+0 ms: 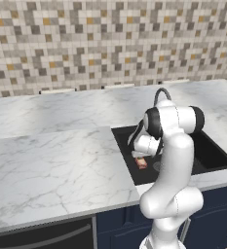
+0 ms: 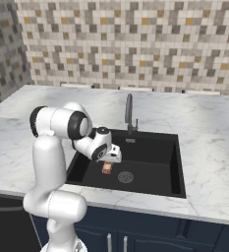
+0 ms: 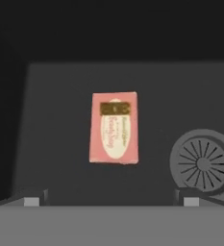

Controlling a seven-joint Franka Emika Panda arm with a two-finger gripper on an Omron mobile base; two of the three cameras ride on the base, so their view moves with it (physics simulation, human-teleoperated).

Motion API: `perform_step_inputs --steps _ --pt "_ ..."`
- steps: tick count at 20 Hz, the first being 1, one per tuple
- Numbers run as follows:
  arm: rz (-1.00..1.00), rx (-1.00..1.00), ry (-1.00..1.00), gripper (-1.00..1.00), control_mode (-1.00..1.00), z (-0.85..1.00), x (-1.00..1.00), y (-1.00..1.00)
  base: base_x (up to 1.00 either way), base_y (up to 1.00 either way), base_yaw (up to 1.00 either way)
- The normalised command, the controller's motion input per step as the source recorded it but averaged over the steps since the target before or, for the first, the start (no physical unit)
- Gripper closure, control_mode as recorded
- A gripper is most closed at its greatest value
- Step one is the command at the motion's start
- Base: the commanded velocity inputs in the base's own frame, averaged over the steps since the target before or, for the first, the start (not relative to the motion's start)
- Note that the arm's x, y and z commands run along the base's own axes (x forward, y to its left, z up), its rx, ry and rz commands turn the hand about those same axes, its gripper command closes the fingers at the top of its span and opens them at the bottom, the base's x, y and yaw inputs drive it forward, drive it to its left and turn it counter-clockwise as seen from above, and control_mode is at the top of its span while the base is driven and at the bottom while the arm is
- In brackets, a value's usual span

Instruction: Pick up the bar soap and dish brush from the sink, and place them back in the cabinet, and close the cabinet doors.

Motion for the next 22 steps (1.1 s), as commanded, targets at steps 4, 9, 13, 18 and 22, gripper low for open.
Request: perform_step_inputs --steps 4,9,13,18,22 --pt "0.00 0.00 0.00 -1.00 -1.00 -0.27 0.21 0.00 0.00 0.00 0.00" --pt "0.00 0.01 0.00 -1.00 -1.00 -0.27 0.20 0.00 0.00 0.00 0.00" --pt "0.01 0.00 0.00 -1.00 -1.00 -0.25 0.13 0.00 0.00 0.00 0.00" --pt "0.01 0.01 0.00 -1.00 -1.00 -0.23 0.13 0.00 0.00 0.00 0.00" --pt "0.00 0.01 0.00 -1.00 -1.00 -0.22 0.19 0.00 0.00 0.00 0.00"
